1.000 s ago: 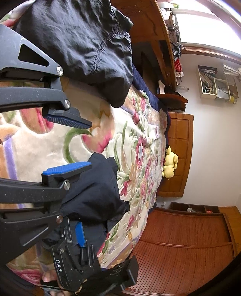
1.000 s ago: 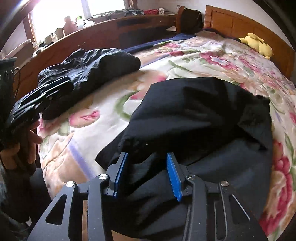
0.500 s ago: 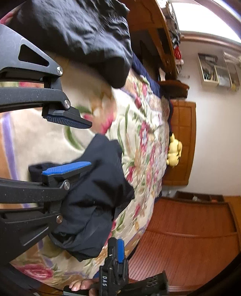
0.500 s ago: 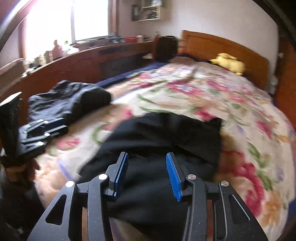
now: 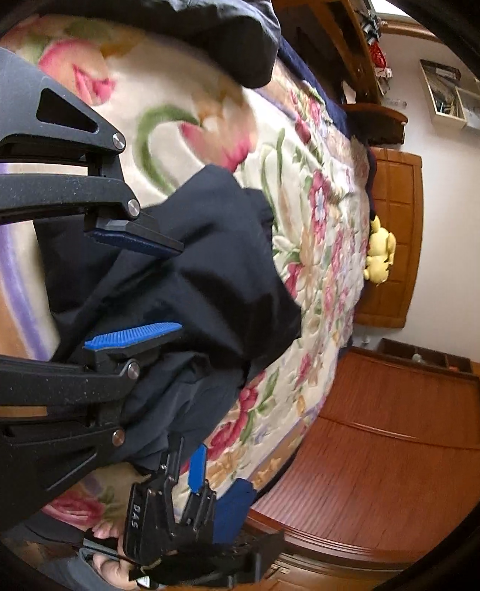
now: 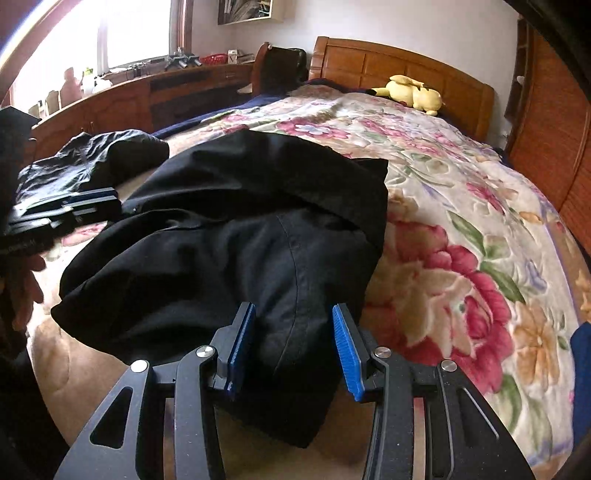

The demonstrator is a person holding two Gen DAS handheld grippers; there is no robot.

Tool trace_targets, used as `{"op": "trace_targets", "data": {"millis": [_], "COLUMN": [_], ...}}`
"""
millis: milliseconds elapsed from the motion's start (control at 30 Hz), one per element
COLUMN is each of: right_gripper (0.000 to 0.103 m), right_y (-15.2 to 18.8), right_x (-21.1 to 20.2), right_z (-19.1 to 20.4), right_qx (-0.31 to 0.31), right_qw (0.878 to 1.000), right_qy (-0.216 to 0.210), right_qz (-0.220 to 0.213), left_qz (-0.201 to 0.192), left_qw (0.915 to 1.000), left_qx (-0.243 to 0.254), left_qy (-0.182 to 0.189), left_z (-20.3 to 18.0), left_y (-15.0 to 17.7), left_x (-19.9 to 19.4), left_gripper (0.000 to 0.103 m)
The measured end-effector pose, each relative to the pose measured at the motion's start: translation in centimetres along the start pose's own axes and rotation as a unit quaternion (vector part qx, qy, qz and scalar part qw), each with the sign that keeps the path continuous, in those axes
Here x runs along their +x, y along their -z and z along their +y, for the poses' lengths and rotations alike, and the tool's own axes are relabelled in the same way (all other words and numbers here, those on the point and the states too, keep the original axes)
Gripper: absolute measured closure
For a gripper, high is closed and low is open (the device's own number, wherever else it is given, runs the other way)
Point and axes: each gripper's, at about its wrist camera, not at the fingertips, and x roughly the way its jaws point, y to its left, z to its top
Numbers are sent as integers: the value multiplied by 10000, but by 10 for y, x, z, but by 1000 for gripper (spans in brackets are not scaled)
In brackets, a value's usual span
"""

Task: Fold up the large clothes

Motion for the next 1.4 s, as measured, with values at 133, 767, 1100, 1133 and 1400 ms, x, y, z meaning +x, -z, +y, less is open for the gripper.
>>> {"op": "trace_targets", "data": {"millis": [133,767,1100,1133,1400], "right_gripper": [58,57,48,46,37], "right_y": [-3,4,-3,-5,-32], "right_x": [-8,-13,-17,-19,-2], "right_z": [-10,-16,-15,-20,-51], "right_qx": [95,378,339,388,435], "right_qw": [9998,9937,9944,9942,9973], "right_qy": [-134,-1042,-959,-945,-448], "right_qz": [-73,-169,-294,-332,-396], "left_qz": [252,29,236,239,-206], "left_qw": [9996,9905,9934,9933,9950], "left_qx": [-15,1022,731,732,638], "left_qy": [-119,-918,-854,-860,-734], "left_z": [-3,2,28,27,4], "left_y": [2,-56,-44,-42,-28], "left_x": [14,2,3,-3,-55], "left_gripper": [65,97,88,81,65]}}
